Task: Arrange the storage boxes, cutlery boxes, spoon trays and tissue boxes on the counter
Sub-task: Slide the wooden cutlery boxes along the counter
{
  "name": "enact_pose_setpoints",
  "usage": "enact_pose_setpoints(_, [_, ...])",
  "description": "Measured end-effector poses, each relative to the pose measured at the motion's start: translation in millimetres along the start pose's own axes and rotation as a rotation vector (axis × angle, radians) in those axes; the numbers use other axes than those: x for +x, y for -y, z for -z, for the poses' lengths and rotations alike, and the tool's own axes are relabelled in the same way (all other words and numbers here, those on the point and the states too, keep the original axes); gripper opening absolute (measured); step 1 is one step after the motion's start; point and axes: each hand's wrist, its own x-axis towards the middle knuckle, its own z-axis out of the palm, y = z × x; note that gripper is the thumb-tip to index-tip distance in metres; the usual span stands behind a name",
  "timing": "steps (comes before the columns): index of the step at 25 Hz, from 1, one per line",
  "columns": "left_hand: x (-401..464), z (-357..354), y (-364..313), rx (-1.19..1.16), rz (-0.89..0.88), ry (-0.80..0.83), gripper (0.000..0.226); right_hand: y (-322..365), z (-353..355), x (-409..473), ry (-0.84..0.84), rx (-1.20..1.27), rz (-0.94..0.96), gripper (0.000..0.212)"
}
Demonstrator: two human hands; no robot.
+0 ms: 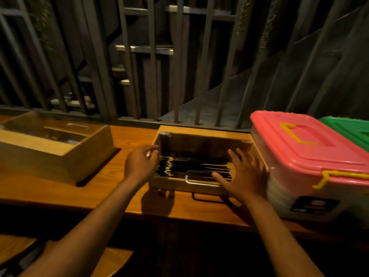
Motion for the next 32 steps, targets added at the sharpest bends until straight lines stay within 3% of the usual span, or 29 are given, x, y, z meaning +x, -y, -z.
enact_pose_setpoints(3, [-35, 48, 18, 0.044, -0.070, -0.062, 0.018, 15, 9, 3, -0.079, 0.284, -0.068, 0.078])
enact_pose_setpoints(5, [-47, 80, 28, 0.098, -0.072, -0.129, 0.019, 46, 16, 1, -0.180, 0.485, -0.097, 0.053])
enact_pose_setpoints(7, [-46, 111, 40, 0.174, -0.012, -0.185, 0.021, 100, 18, -7, -0.175, 0.570, -0.031, 0.035])
enact_pose_setpoints(10, [-11, 145, 75, 0.335, 0.030, -0.239, 0.034, 184, 14, -15, -0.056, 0.650, 0.169, 0.029])
enact_pose_setpoints(14, [61, 163, 123, 0.670, 0.086, -0.024, 0.072, 255, 0, -6, 0.039, 0.661, 0.269, 0.024])
enact_pose_setpoints(17, [94, 153, 150, 0.761, 0.106, 0.174, 0.092, 295, -24, 0, 0.057, 0.662, 0.177, 0.021])
enact_pose_setpoints(25, [106, 157, 184, 0.751, -0.175, 0.270, 0.082, 351, -80, 25, 0.106, 0.758, -0.118, 0.014])
enact_pose_setpoints(28, [99, 185, 203, 0.751, -0.341, 0.330, 0.082, 368, -84, 56, 0.079, 0.840, -0.238, 0.020])
enact_pose_setpoints(32, [82, 236, 231, 0.627, -0.543, 0.395, 0.069, 405, -81, 80, 0.114, 0.874, -0.172, 0.034])
